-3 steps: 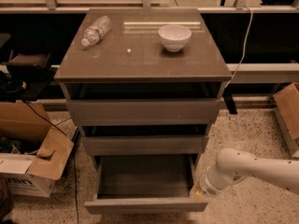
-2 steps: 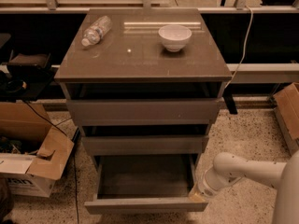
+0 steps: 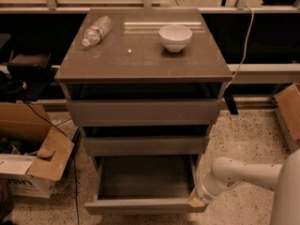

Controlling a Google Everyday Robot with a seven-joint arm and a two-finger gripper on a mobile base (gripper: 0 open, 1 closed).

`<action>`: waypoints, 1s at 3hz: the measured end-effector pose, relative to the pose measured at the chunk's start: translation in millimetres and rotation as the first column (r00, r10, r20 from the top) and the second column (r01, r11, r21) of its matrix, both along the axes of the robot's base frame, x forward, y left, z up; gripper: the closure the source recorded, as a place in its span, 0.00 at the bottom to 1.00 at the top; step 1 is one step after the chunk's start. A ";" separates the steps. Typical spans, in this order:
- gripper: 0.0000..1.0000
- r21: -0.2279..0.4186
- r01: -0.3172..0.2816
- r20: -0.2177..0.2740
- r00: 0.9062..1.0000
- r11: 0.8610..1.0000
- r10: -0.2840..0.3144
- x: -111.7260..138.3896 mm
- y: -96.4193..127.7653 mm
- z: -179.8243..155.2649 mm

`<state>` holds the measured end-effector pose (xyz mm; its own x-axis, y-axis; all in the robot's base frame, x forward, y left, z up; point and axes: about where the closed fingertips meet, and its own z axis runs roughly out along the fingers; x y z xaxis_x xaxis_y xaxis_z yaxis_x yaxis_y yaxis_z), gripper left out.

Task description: Close bottom drawer

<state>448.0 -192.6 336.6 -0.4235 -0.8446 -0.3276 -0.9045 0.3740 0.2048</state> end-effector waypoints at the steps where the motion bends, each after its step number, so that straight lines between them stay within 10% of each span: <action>1: 1.00 -0.008 -0.020 0.002 1.000 1.000 0.020 -7.3 6.2 -23.6; 3: 1.00 0.014 -0.012 -0.070 0.997 1.000 0.013 -8.1 20.4 -92.4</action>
Offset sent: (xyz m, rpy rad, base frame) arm -0.0068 0.0231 -0.1046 0.0127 0.0696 0.0252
